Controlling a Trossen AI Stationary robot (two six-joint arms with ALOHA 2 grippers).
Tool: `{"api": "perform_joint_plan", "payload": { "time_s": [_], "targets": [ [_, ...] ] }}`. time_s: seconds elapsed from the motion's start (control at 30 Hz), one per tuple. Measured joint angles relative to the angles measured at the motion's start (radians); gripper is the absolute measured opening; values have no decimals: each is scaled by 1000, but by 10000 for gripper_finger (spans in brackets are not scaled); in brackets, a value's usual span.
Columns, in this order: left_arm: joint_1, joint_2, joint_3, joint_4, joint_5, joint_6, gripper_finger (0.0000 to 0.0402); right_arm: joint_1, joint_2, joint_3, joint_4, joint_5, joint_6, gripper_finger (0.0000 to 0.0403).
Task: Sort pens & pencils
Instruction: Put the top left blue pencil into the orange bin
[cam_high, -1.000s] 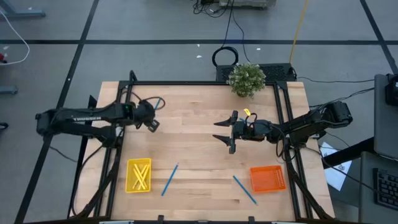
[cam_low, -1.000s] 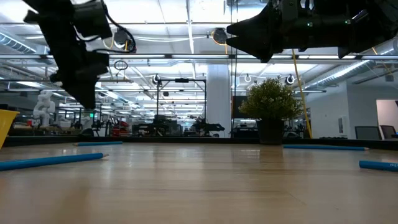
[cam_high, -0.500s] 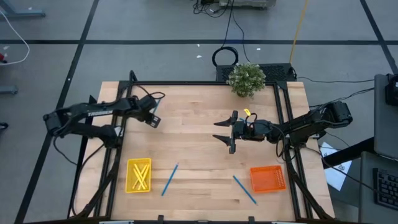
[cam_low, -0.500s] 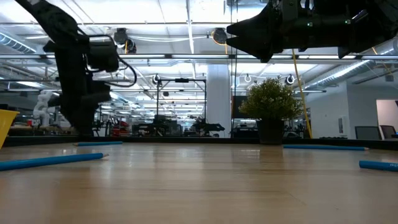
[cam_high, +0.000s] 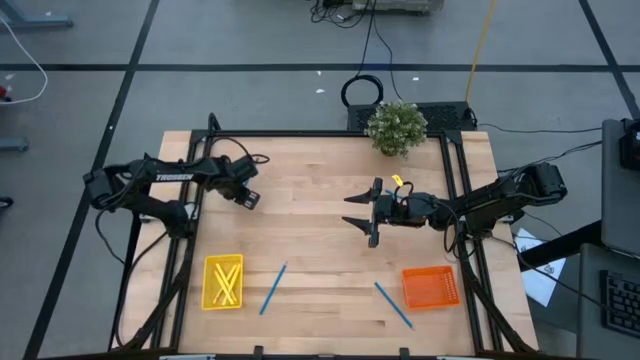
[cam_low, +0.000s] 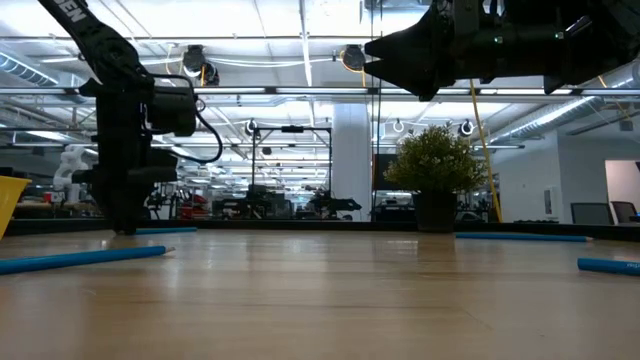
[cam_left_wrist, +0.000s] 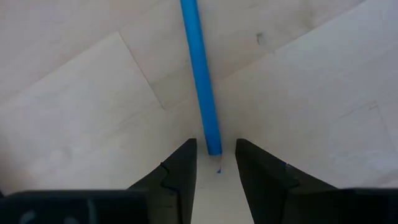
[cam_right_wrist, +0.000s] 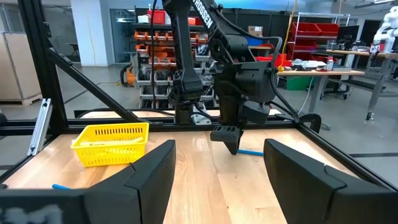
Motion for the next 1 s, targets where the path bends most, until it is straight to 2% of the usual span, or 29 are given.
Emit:
{"api": "perform_joint_plan", "payload": {
  "time_s": [0.43, 0.53, 0.73, 1.0],
  "targets": [
    [0, 2, 0, -53, 21, 2, 117, 0, 0, 0, -3, 0, 0, 232],
    [0, 2, 0, -56, 25, 10, 96, 0, 0, 0, -3, 0, 0, 232],
    [0, 2, -1, -70, 33, 33, 14, 0, 0, 0, -3, 0, 0, 232],
    [0, 2, -1, -76, 33, 56, 7, 0, 0, 0, -4, 0, 0, 232]
  ]
}}
